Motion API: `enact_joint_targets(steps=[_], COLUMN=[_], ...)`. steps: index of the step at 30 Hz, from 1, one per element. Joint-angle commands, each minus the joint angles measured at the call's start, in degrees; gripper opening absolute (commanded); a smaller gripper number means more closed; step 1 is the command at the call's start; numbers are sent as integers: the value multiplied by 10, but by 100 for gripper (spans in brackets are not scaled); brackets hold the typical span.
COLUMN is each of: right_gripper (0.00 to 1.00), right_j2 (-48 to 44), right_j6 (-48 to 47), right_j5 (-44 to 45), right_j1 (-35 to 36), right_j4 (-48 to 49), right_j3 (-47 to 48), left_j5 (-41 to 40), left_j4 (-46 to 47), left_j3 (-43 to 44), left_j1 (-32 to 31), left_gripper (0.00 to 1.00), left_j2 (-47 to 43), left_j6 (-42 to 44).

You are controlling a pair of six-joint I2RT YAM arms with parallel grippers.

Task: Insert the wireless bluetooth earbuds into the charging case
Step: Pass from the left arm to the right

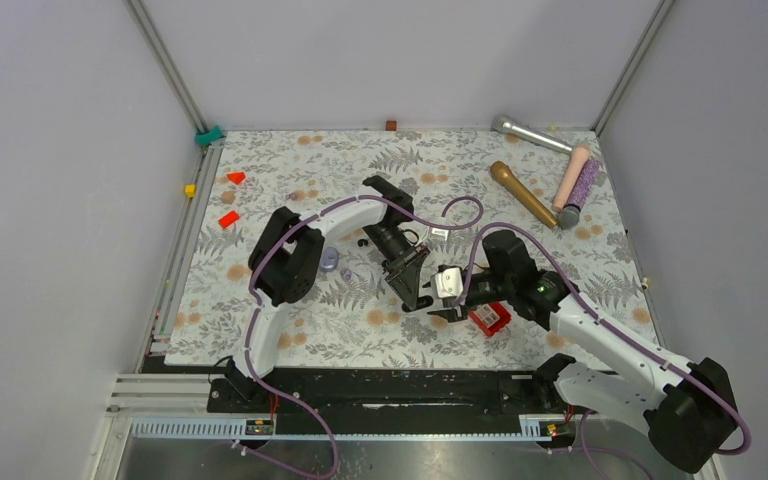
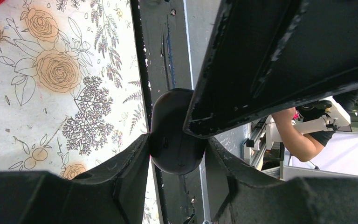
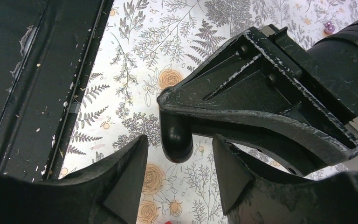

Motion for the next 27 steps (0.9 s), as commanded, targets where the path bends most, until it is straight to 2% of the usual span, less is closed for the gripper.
enact_joint_targets(steps=[1,7,12,27], right_gripper=[60,57,45,47], right_j2=[10,16,20,30], right_j6=[0,-10,-12,-15], right_j5=[-12,-5,-9,-9], right_j1=[11,18,22,34], right_j4=[15,18,18,23], right_j3=[-3,-8,-9,-10], left_j5=[32,35,35,36], left_j4=[-10,-8,-9,-9], left_j3=[17,14,14,7], left_j1=[2,2,3,2], left_gripper=[0,0,0,0], left_j2=[-8,-12,-11,-17], left_j6=[14,16,16,24])
